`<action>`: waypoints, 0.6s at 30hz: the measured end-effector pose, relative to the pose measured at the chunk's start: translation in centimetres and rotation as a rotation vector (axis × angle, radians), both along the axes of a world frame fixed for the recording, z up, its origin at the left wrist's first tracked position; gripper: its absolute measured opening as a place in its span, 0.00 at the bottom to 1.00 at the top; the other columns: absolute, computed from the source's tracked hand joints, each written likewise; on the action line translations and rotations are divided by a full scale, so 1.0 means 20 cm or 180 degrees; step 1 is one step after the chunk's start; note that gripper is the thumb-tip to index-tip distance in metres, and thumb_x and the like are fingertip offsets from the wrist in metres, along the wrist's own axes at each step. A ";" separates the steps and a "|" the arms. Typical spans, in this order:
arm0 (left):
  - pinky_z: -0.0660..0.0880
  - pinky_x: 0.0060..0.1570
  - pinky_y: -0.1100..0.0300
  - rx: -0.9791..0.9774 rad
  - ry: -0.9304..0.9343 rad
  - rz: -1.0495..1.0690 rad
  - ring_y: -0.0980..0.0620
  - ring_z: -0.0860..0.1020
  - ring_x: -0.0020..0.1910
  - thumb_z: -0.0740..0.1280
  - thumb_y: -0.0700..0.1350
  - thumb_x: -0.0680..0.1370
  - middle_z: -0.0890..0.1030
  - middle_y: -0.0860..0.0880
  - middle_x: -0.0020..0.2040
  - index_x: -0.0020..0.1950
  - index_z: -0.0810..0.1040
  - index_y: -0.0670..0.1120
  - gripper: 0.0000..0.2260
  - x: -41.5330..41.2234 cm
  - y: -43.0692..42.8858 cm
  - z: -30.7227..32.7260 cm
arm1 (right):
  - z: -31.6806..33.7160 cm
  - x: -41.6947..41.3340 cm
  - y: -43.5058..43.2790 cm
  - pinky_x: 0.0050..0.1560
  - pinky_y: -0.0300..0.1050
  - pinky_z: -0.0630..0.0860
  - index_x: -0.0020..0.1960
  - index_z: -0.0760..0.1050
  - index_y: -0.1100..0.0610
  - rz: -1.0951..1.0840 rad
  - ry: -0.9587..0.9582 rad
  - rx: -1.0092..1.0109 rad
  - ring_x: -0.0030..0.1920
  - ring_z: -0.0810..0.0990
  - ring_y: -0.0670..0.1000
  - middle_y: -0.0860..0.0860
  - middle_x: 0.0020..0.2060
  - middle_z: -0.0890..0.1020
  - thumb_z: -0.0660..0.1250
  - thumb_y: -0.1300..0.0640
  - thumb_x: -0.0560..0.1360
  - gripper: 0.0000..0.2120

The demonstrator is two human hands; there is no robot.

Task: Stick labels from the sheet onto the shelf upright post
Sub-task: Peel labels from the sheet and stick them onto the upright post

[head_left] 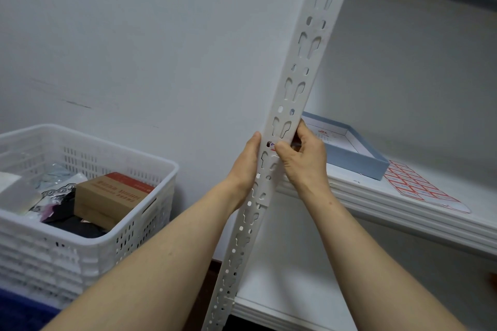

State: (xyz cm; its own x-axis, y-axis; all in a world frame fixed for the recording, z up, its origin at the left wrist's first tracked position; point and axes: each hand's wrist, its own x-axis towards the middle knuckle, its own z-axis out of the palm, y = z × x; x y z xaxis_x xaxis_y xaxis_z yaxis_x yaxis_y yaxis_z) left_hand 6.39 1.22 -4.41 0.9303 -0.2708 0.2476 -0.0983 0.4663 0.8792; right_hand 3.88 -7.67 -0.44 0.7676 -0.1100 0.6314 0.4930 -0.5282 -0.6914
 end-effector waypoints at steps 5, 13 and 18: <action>0.75 0.57 0.60 0.0016 -0.0024 0.0007 0.54 0.81 0.54 0.44 0.53 0.83 0.84 0.51 0.51 0.55 0.79 0.50 0.24 0.00 0.00 0.00 | 0.00 -0.01 0.00 0.45 0.48 0.77 0.50 0.77 0.57 -0.0008 0.0024 0.0022 0.42 0.78 0.57 0.57 0.44 0.82 0.63 0.57 0.62 0.17; 0.71 0.64 0.53 0.0052 0.0003 0.0050 0.50 0.79 0.58 0.45 0.54 0.83 0.83 0.48 0.56 0.57 0.80 0.49 0.24 0.01 0.00 -0.01 | 0.00 -0.01 0.01 0.44 0.47 0.77 0.49 0.77 0.59 0.0042 0.0082 0.0201 0.42 0.78 0.58 0.58 0.43 0.82 0.65 0.66 0.66 0.12; 0.74 0.60 0.58 0.0020 -0.0041 0.0010 0.53 0.81 0.54 0.44 0.53 0.83 0.84 0.51 0.51 0.55 0.80 0.50 0.24 -0.01 0.00 0.01 | 0.00 -0.01 0.03 0.46 0.55 0.78 0.48 0.76 0.58 -0.0054 0.0038 0.0178 0.43 0.78 0.60 0.59 0.42 0.81 0.62 0.58 0.61 0.16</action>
